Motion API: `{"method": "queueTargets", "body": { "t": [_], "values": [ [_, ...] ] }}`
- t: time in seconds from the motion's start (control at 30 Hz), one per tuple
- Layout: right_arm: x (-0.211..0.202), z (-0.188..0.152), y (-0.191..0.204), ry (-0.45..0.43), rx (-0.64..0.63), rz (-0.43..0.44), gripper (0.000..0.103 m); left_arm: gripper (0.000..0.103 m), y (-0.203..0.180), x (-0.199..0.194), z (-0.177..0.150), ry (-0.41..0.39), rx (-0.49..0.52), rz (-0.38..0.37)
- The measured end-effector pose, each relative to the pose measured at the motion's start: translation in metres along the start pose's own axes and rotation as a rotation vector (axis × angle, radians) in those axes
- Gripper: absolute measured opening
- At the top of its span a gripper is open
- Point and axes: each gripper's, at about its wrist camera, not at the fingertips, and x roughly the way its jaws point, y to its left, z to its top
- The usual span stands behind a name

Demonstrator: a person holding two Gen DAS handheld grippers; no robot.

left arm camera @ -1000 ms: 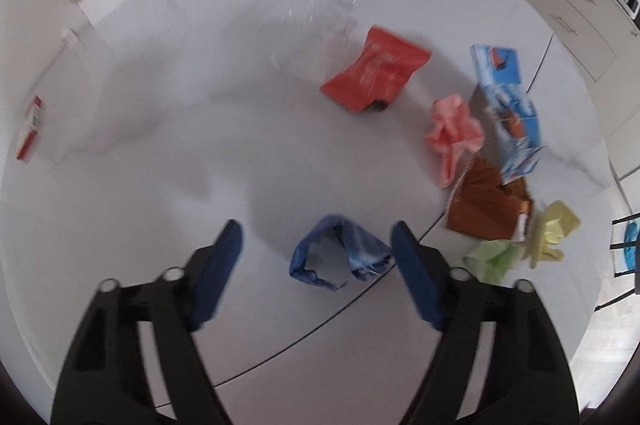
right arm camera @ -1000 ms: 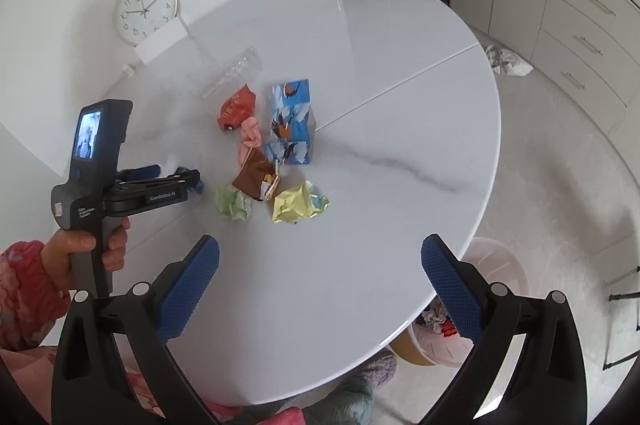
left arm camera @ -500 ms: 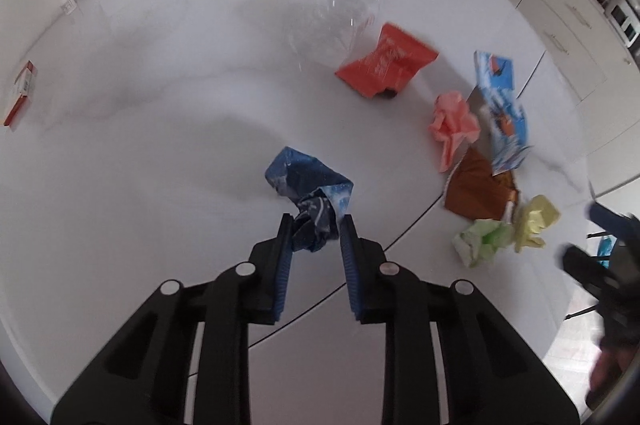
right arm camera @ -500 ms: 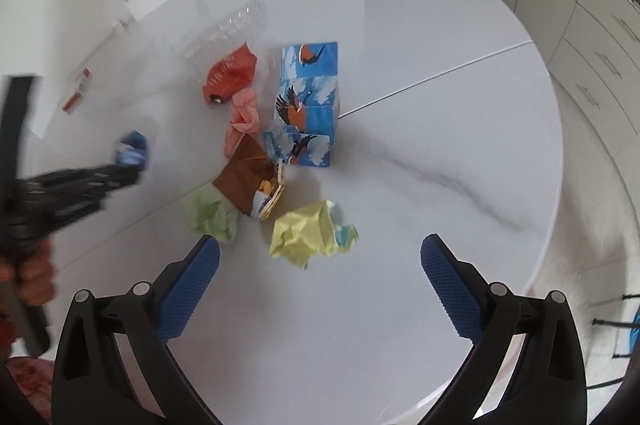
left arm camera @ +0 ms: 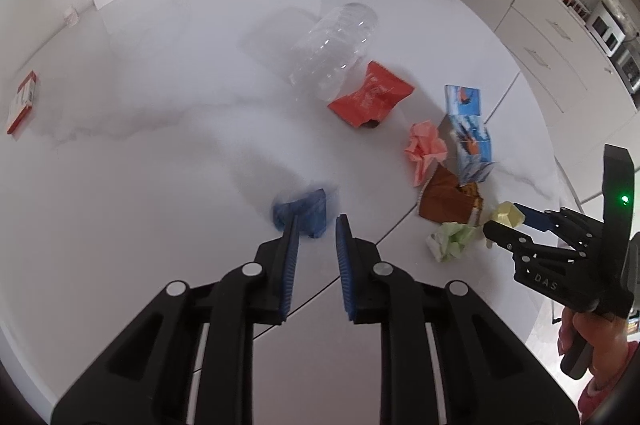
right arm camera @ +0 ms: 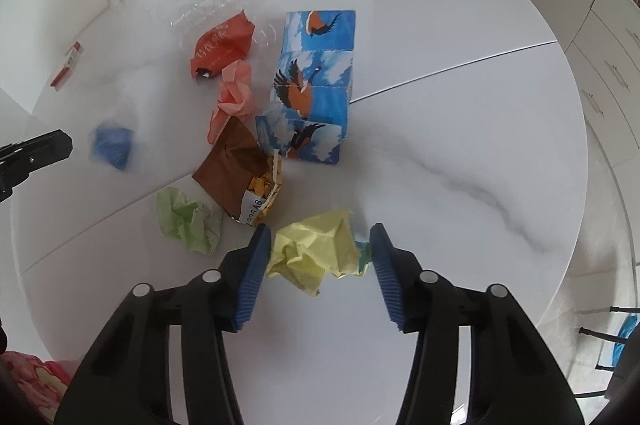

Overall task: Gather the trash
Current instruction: 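Grasp the yellow crumpled paper with the right tool while the left tool grasps the blue wrapper, then carry the yellow paper and blue wrapper over the wastebasket and open both tools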

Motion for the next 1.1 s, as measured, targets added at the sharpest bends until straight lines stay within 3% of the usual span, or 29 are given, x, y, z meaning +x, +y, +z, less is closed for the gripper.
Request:
{"method": "queueTargets", "body": {
  "t": [0.27,0.4,0.47,0.5,0.6,0.8,0.87,1.03,1.1],
  "values": [
    [-0.027,-0.013,-0.024,-0.042,0.083,0.061,0.049,0.019,-0.007,-0.012,-0.002,-0.022,0.027,0.000],
    [-0.042,-0.023,-0.032,-0.062,0.112,0.077,0.049,0.022,-0.004,0.001,0.000,0.012,0.031,-0.003],
    [-0.051,-0.029,-0.034,-0.072,0.126,0.079,0.049,0.047,-0.006,0.009,0.000,0.024,0.054,0.004],
    [-0.057,-0.032,-0.036,-0.078,0.134,0.078,0.049,0.065,-0.007,0.012,0.000,0.025,0.063,0.002],
    [-0.063,-0.035,-0.035,-0.083,0.150,0.068,0.049,0.081,-0.016,0.021,0.002,0.014,0.138,-0.020],
    [-0.074,-0.053,-0.041,-0.077,0.200,0.022,0.049,0.081,-0.035,0.053,0.004,0.023,0.336,0.006],
    [-0.079,-0.061,-0.044,-0.077,0.227,0.007,0.049,0.074,-0.039,0.058,0.003,0.024,0.383,-0.002],
    [-0.086,-0.080,-0.049,-0.083,0.300,-0.017,0.049,0.040,-0.045,0.068,-0.002,0.052,0.480,-0.037],
    [-0.088,-0.086,-0.052,-0.084,0.326,-0.022,0.049,0.040,-0.044,0.069,-0.003,0.043,0.485,-0.046]
  ]
}}
